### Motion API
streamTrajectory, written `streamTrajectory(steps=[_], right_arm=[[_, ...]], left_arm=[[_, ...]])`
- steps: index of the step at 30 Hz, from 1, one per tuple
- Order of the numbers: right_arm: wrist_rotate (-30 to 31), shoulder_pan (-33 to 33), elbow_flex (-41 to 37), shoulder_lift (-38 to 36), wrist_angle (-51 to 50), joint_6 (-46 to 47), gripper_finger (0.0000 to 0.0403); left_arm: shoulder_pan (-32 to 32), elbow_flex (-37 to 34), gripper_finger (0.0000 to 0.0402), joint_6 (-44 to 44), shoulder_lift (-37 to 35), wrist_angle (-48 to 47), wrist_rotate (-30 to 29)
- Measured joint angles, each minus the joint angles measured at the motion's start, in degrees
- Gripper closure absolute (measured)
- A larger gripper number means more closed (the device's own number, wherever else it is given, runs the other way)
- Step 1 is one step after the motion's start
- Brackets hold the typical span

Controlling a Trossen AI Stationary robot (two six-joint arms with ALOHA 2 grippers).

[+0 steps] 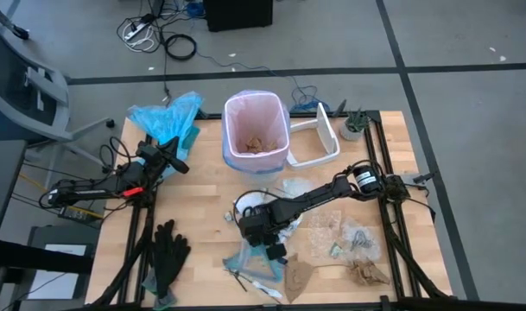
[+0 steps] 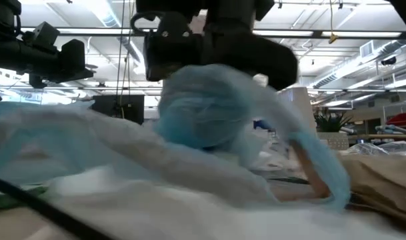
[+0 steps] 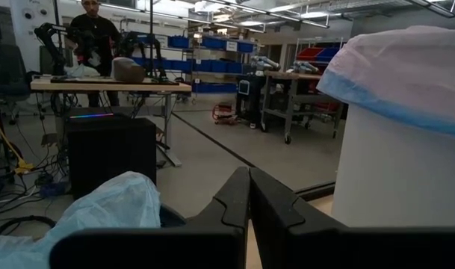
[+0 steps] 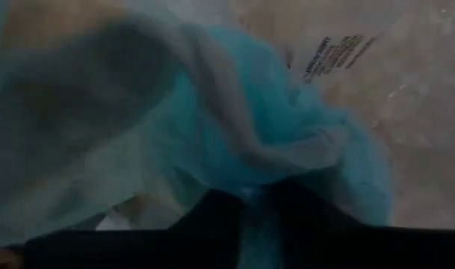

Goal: Place trash/remove bag and relplace
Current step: Put the blue plastic cellophane into the trash bin

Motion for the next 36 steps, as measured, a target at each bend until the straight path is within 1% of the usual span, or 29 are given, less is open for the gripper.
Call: streamTrajectory(steps=[1, 3, 6, 9, 16, 22, 28, 30, 33, 36], right_arm=[[-0.27, 0.33, 0.0, -0.21, -0.62, -0.04, 0.0382], [-0.59, 0.92, 0.0, -0.91, -1.2, -0.04, 0.0394], [-0.75, 1.6, 0.0, -2.95, -1.93, -0.02, 0.0391], [-0.67, 1.99, 0.0, -6.09, -2.58, 0.0, 0.04], [-0.4, 2.28, 0.0, -15.49, -4.89, 0.66, 0.0402], [3.77, 2.28, 0.0, -21.75, -7.26, 1.96, 0.0402], [4.3, 1.49, 0.0, -27.54, -7.39, 2.71, 0.0403], [5.51, 1.02, 0.0, -29.49, -7.37, 3.47, 0.0403], [7.07, -0.06, 0.0, -32.14, -6.97, 3.57, 0.0403], [7.22, -1.77, 0.0, -34.28, -5.9, 3.57, 0.0403]], left_arm=[[0.0, 0.0, 0.0381, 0.0, 0.02, 0.02, 0.0], [0.0, 0.01, 0.0381, 0.0, 0.02, 0.0, -0.01], [-0.01, 0.02, 0.0381, 0.0, 0.01, 0.0, -0.01], [0.0, 0.02, 0.0381, 0.0, 0.02, 0.0, -0.02], [-0.01, 0.01, 0.0381, 0.0, 0.01, 0.02, -0.01], [0.0, 0.02, 0.0381, 0.0, 0.02, 0.0, -0.02], [-0.01, 0.02, 0.0381, 0.0, 0.02, 0.01, 0.0], [-0.02, 0.0, 0.0381, 0.0, 0.0, 0.02, 0.0], [0.0, 0.02, 0.0381, 0.0, 0.02, 0.0, 0.0], [-0.01, 0.01, 0.0381, 0.0, 0.01, 0.02, -0.01]])
